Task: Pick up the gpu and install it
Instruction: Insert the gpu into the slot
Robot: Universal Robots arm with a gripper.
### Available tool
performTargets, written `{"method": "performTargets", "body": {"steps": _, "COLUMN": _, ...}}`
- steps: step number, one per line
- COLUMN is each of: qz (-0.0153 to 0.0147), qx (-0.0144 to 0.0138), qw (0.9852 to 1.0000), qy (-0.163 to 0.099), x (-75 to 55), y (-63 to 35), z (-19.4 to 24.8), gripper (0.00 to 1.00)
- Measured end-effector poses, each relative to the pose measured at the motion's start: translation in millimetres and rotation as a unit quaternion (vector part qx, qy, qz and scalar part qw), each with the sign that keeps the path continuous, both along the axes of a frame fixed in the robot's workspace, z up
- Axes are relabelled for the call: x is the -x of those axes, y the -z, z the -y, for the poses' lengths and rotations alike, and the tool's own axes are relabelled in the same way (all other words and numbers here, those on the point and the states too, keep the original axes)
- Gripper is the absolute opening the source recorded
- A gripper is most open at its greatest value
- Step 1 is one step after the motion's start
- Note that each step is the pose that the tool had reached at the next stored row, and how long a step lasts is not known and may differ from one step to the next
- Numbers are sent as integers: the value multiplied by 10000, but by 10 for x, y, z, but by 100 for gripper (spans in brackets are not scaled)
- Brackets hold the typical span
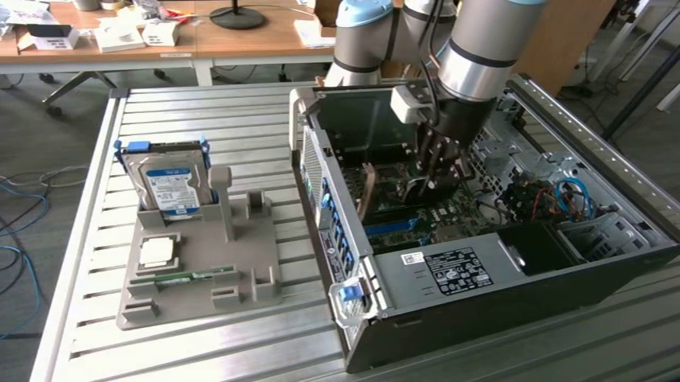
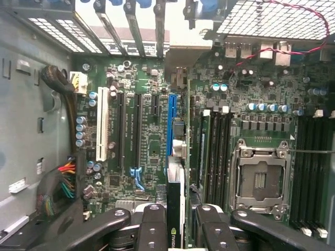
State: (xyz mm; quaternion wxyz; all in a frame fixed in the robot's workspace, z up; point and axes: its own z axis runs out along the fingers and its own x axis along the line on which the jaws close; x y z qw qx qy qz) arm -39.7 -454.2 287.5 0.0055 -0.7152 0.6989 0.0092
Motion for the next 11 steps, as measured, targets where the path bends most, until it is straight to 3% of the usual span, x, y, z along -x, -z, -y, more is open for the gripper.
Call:
{"method": "performTargets", "body": {"steps": 5, "qz": 0, "qx": 0, "qw": 10000, "qy": 0, "x": 1, "y": 0, "z": 55, "gripper": 26}}
{"method": "performTargets", "body": {"steps": 11, "qz": 0, "qx": 0, "qw": 10000, "qy": -8, "x": 29, "y": 0, "z": 65, "gripper": 26}}
